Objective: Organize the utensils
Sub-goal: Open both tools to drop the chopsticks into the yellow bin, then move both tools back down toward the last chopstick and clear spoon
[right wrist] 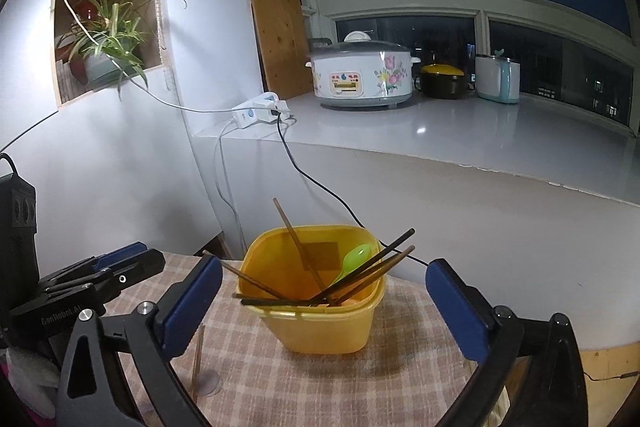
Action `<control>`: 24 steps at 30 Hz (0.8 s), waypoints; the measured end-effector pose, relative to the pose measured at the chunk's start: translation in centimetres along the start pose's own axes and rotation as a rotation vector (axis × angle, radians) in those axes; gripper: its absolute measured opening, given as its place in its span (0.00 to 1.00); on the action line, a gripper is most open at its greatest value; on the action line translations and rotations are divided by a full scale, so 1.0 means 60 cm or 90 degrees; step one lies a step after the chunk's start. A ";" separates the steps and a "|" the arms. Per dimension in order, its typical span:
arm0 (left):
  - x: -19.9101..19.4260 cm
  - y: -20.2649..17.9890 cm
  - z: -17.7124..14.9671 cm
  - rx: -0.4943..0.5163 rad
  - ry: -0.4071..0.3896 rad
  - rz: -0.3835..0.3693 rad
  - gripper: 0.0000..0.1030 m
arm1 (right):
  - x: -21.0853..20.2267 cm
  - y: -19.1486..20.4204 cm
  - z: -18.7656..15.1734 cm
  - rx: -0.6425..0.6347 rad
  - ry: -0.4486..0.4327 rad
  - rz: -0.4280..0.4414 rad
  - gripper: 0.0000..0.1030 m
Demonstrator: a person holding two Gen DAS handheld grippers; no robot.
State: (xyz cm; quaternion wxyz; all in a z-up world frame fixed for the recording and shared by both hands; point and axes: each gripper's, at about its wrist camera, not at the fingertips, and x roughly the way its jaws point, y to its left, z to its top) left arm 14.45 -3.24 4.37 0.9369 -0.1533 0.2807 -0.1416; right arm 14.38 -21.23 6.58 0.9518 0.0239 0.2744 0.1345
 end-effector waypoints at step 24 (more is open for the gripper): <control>-0.050 0.043 -0.110 0.035 0.076 0.041 0.55 | -0.064 0.012 -0.111 0.023 0.025 0.055 1.00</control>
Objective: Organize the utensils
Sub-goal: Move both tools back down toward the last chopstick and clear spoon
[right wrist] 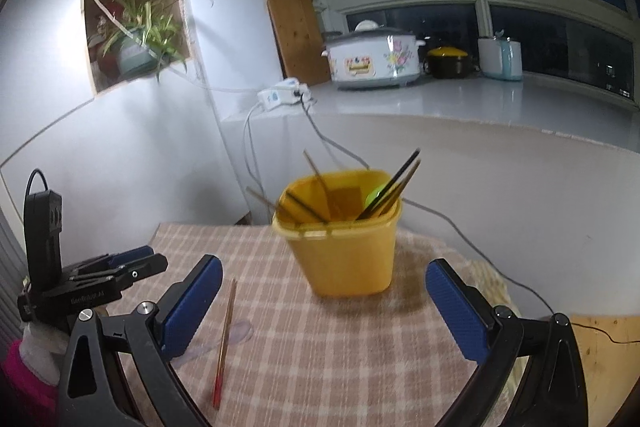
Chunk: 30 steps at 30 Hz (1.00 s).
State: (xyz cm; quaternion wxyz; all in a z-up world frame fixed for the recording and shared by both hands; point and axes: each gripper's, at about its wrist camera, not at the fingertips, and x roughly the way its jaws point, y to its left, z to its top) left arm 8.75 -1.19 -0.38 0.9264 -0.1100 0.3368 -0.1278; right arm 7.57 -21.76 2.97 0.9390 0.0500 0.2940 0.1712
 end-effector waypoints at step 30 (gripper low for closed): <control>0.149 0.001 -0.128 0.086 0.270 -0.028 0.14 | 0.216 0.121 -0.081 -0.072 0.265 0.136 0.35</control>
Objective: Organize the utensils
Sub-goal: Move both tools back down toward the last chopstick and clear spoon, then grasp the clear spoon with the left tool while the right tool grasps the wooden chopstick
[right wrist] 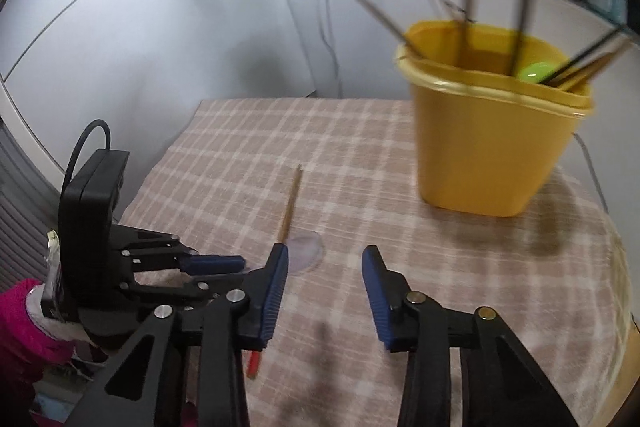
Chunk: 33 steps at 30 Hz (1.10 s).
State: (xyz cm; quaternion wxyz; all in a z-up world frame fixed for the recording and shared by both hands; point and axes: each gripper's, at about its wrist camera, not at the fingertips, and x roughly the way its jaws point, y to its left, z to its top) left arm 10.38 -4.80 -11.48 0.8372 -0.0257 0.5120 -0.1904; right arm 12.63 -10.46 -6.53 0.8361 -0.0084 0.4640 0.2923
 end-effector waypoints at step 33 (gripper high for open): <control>-0.006 0.082 -0.054 -0.052 -0.022 -0.032 0.07 | 0.238 0.063 0.087 -0.007 0.160 0.081 0.06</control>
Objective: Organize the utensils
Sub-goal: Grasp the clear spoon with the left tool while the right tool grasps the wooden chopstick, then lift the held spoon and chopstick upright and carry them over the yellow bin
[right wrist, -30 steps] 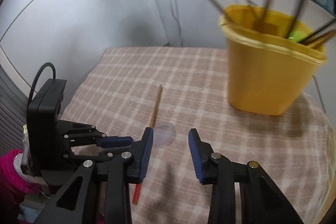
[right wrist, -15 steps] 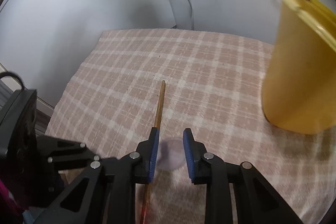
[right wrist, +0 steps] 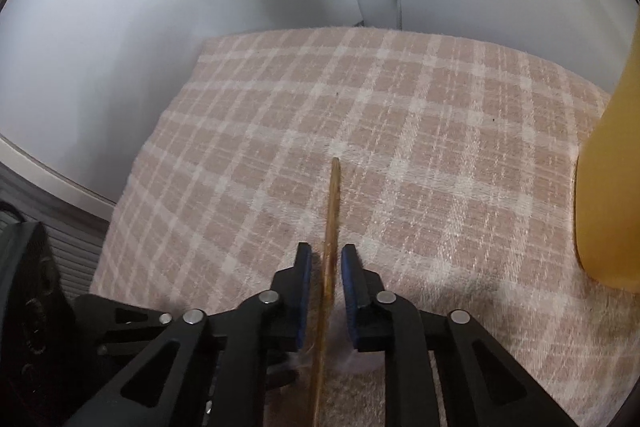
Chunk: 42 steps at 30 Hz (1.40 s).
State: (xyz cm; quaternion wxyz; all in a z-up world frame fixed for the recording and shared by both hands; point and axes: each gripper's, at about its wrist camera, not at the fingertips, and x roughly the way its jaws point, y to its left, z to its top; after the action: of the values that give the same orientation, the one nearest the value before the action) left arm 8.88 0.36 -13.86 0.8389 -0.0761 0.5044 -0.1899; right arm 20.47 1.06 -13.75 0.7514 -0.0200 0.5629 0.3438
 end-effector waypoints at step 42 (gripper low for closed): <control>-0.178 0.165 0.065 -0.164 -0.162 -0.062 0.03 | -0.273 -0.013 -0.076 0.028 -0.213 -0.030 0.03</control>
State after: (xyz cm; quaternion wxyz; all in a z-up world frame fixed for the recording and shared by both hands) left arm 10.19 13.41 -6.43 0.8690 -0.2306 0.4099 -0.1535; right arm 15.00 -9.53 -1.60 0.8427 0.0408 0.4370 0.3118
